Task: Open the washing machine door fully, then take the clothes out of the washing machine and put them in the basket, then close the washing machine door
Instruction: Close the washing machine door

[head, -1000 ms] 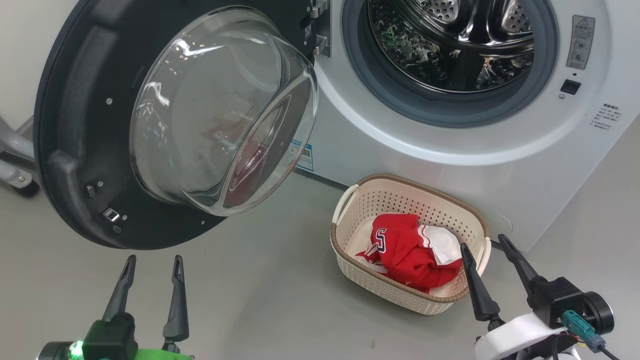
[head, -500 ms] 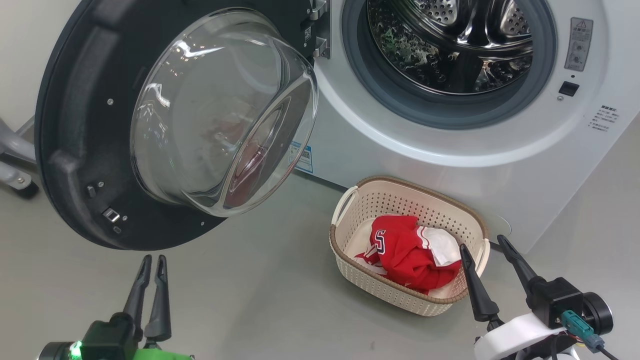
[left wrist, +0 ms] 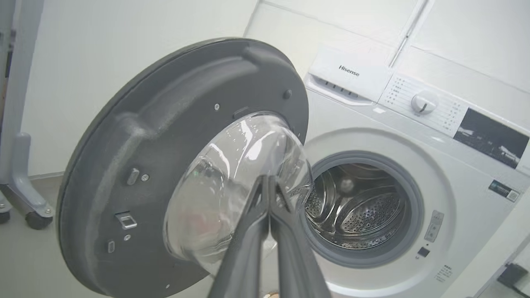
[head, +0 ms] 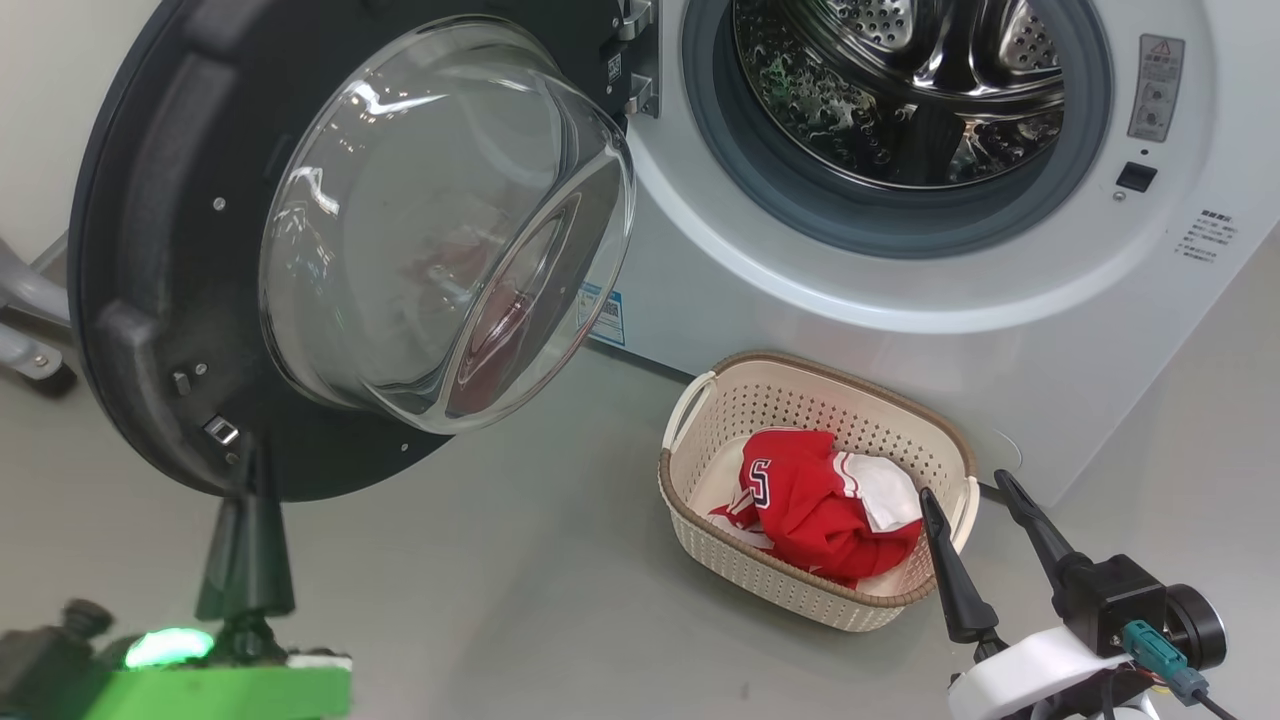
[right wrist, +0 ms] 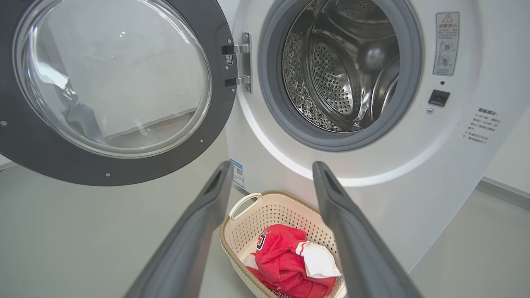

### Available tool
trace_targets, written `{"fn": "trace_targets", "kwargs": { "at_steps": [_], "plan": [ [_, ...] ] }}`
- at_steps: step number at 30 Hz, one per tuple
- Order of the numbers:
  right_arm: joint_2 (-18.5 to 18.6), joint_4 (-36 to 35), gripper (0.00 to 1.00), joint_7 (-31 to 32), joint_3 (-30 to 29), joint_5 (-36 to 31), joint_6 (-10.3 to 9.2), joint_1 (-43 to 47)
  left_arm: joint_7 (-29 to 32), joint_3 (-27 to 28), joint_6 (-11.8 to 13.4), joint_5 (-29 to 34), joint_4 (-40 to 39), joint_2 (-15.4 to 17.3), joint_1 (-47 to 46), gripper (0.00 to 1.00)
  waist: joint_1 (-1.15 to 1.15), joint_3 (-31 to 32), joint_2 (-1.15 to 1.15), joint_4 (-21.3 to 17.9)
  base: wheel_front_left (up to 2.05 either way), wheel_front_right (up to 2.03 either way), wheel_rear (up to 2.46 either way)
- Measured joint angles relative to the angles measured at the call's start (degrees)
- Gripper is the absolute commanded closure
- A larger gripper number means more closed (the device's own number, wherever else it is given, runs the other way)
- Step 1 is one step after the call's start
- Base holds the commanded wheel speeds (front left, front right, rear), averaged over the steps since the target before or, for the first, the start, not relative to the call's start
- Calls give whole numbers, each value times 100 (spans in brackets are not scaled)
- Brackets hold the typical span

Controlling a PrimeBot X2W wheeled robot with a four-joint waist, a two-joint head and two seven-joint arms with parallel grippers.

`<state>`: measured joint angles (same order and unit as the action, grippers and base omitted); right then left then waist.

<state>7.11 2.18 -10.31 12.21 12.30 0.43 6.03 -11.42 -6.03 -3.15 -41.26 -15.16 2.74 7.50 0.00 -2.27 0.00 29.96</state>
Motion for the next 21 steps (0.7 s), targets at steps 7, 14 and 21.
{"fn": "trace_targets", "kwargs": {
  "at_steps": [7,14,21],
  "plan": [
    [4,-16,0,45,-8,0,-2,0,-8,500,-270,-1841,-502,-11,-478,100,0,-34,0,5,0,0,0],
    [25,-113,0,69,-22,-1,-10,0,199,1334,-270,-2594,-657,94,-1092,100,0,-92,0,9,0,0,0],
    [79,-188,0,119,-24,-36,-10,-8,609,1837,-227,-3270,-288,528,-1678,100,0,-179,0,7,0,0,0]
  ]
}}
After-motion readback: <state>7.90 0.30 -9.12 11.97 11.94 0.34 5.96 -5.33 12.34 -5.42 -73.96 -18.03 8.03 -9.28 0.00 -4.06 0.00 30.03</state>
